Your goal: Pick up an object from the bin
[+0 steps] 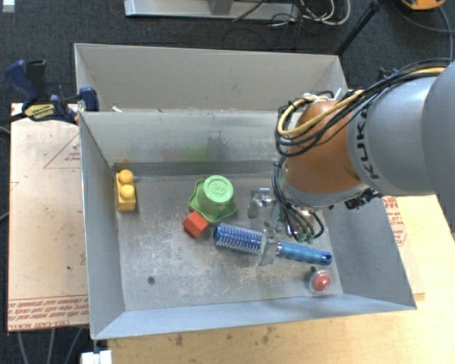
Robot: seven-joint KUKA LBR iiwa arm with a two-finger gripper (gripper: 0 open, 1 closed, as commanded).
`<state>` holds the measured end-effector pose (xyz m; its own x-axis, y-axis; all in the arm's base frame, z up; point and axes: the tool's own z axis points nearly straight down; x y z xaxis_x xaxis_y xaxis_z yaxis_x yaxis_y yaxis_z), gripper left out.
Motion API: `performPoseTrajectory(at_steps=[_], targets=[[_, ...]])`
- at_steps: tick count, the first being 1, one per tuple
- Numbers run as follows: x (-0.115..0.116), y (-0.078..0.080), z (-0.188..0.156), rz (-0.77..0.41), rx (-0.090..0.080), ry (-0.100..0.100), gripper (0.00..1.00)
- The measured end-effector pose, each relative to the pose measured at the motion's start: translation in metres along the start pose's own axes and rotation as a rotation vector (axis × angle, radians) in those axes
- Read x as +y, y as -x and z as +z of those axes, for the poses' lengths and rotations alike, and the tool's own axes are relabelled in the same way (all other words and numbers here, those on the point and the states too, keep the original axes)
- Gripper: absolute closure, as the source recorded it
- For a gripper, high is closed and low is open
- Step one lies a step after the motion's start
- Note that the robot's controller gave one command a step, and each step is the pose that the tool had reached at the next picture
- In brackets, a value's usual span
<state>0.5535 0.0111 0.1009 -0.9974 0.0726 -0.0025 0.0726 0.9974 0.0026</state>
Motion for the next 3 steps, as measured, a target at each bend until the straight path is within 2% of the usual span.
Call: performPoseTrajectory(at_steps=[1, 2, 3], targets=[[-0.006, -0.004, 0.002, 0.082, 0.003, -0.001, 0.00], [-0.005, -0.004, 0.033, 0.078, 0.004, -0.002, 0.00], [-0.005, -0.004, 0.032, 0.076, 0.003, -0.002, 0.00]])
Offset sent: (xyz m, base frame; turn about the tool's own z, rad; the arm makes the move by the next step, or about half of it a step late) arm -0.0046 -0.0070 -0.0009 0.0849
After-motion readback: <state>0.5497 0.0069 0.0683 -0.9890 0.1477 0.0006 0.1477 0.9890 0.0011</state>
